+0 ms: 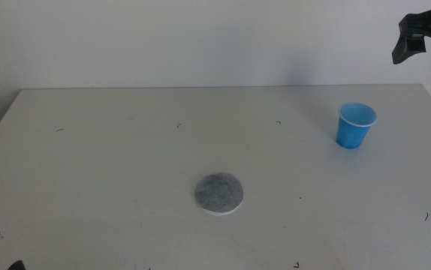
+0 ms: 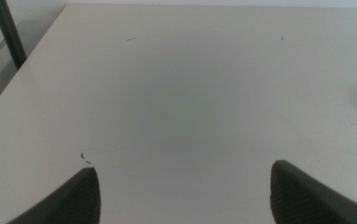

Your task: Place an empty cup on a cup mat.

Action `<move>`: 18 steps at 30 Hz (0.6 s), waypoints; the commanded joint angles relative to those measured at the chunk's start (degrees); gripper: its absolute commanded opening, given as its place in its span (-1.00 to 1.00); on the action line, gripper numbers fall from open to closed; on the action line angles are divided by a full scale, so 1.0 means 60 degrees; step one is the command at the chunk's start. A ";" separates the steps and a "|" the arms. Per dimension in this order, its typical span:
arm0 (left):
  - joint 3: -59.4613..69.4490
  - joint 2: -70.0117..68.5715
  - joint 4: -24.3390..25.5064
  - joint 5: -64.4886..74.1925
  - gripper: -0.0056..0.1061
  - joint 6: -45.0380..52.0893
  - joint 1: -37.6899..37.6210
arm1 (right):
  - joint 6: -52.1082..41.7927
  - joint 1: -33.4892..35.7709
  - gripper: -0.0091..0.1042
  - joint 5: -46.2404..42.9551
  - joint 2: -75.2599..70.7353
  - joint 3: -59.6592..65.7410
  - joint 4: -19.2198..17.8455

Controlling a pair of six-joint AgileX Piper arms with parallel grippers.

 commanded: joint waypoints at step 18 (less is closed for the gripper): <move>-0.0056 -0.0117 0.0004 -0.0631 0.98 -0.0102 0.0011 | -0.0055 -0.0068 0.55 -0.0244 0.3198 -0.2349 0.0008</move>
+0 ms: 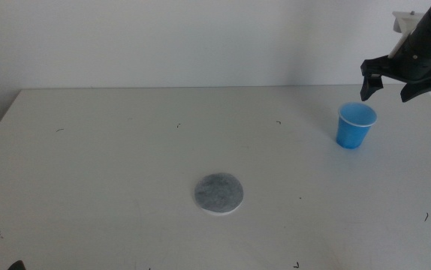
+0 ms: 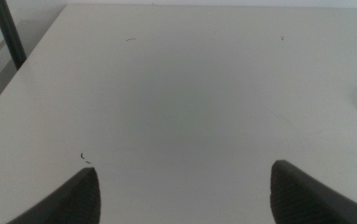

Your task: Place an empty cup on a cup mat.

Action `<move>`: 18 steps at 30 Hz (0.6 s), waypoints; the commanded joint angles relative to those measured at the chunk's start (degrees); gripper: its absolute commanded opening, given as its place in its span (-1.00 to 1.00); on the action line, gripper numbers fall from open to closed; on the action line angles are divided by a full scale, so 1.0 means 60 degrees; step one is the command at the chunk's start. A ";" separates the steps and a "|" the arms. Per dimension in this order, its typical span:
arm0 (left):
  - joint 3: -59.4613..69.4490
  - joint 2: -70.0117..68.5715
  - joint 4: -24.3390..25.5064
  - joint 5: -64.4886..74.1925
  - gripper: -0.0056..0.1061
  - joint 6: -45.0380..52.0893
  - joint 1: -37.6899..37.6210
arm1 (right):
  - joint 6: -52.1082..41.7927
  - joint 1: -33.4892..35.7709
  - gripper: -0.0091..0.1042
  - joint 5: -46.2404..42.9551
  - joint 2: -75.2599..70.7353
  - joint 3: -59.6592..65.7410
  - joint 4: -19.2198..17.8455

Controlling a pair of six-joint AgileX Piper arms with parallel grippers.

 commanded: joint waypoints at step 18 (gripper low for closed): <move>-0.0056 -0.0117 0.0004 -0.0631 0.98 -0.0102 0.0011 | 0.0000 -0.0068 -0.46 -0.1007 0.0927 -0.0330 0.0181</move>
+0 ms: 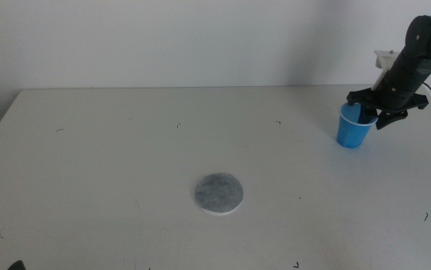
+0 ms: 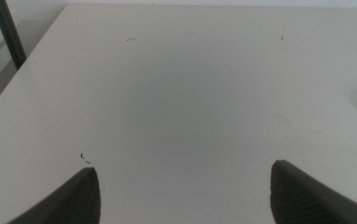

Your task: Place an empty cup on a cup mat.

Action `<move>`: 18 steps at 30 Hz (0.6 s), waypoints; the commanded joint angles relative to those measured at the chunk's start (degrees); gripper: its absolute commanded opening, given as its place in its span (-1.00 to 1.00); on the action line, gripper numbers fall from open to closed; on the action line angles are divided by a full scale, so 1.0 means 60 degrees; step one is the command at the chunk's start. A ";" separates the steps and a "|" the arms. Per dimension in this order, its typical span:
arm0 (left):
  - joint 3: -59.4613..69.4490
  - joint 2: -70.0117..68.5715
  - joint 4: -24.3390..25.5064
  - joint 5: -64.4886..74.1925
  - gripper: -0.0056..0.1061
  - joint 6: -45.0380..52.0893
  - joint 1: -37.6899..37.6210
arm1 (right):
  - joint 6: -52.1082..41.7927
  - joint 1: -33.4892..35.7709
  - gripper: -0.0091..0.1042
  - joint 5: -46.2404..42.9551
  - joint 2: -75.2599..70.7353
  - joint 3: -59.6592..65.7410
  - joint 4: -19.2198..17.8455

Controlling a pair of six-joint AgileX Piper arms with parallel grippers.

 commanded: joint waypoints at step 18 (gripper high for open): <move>-0.0056 -0.0117 0.0004 -0.0631 0.98 -0.0102 0.0011 | -0.0278 0.1078 -0.86 -0.1333 -0.4255 0.2787 0.0587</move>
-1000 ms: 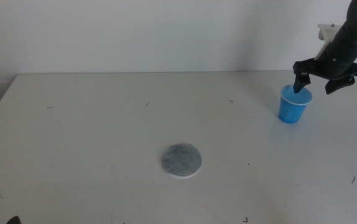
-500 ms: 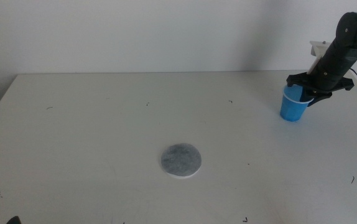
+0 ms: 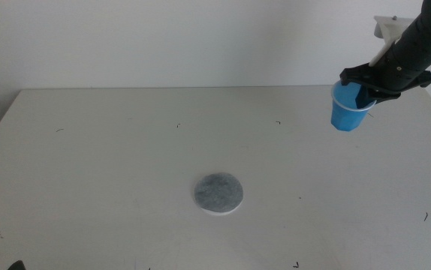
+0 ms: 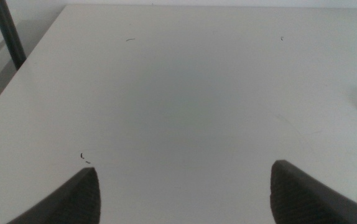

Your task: Place an empty cup on a cup mat.

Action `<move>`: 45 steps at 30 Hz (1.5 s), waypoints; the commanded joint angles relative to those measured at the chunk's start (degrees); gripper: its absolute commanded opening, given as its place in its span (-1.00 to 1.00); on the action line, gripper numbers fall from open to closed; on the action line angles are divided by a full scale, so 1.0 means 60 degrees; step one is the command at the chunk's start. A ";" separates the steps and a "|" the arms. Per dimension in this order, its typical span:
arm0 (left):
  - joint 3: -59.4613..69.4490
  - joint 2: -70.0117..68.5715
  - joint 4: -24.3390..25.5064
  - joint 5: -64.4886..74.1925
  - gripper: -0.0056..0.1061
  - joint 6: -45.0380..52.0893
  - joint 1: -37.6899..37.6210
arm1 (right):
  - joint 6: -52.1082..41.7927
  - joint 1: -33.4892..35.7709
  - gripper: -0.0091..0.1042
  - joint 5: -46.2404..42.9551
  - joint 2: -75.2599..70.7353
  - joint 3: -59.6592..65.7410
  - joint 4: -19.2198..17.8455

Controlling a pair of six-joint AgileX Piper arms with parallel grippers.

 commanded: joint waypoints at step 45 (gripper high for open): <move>-0.0056 -0.0117 0.0004 -0.0631 0.98 -0.0102 0.0011 | 0.0515 0.4906 -0.81 -0.1745 0.0720 0.0565 0.0116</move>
